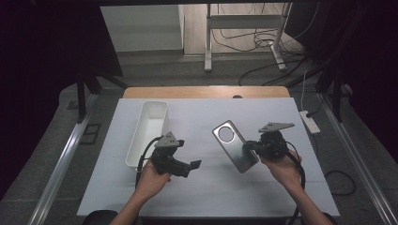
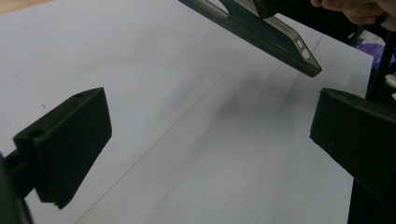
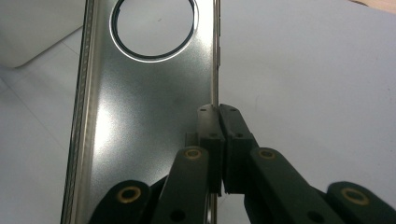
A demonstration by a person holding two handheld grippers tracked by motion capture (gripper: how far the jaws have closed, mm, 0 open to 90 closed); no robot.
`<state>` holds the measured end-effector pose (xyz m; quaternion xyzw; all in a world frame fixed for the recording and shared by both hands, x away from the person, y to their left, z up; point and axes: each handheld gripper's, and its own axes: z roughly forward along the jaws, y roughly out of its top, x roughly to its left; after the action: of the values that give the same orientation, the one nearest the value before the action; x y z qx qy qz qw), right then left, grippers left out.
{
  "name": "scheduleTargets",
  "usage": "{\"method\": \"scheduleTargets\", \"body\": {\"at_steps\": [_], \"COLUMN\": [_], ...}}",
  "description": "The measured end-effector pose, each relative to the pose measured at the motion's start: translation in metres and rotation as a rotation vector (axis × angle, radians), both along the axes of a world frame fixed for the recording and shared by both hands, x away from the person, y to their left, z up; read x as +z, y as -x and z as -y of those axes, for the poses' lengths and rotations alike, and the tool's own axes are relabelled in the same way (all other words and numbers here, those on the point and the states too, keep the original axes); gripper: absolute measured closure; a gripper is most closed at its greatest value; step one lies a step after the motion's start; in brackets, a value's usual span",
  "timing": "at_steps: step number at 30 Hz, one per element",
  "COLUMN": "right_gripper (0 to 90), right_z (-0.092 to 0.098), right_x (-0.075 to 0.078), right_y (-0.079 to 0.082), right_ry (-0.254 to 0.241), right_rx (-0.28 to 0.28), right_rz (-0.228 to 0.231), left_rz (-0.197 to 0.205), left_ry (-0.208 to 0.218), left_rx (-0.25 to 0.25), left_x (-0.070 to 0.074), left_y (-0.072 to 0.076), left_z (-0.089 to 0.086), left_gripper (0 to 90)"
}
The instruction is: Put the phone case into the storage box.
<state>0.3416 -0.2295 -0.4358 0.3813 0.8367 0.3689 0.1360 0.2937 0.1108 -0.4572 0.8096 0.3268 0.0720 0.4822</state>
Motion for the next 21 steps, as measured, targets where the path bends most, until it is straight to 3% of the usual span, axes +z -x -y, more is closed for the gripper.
{"method": "scheduleTargets", "body": {"at_steps": [6, 21], "right_gripper": [88.6, 88.5], "right_z": [-0.007, -0.025], "right_x": [0.001, 0.001], "right_y": [0.004, 0.012], "right_ry": [-0.015, -0.021], "right_rx": [0.008, 0.037], "right_rz": [0.009, 0.020], "left_rz": [-0.034, -0.049], "left_ry": [0.026, 0.022], "left_rx": [-0.016, -0.058], "left_x": [0.000, -0.003], "left_y": [-0.005, -0.012], "left_z": [0.006, 0.024], "left_gripper": [0.0, 0.0]}}
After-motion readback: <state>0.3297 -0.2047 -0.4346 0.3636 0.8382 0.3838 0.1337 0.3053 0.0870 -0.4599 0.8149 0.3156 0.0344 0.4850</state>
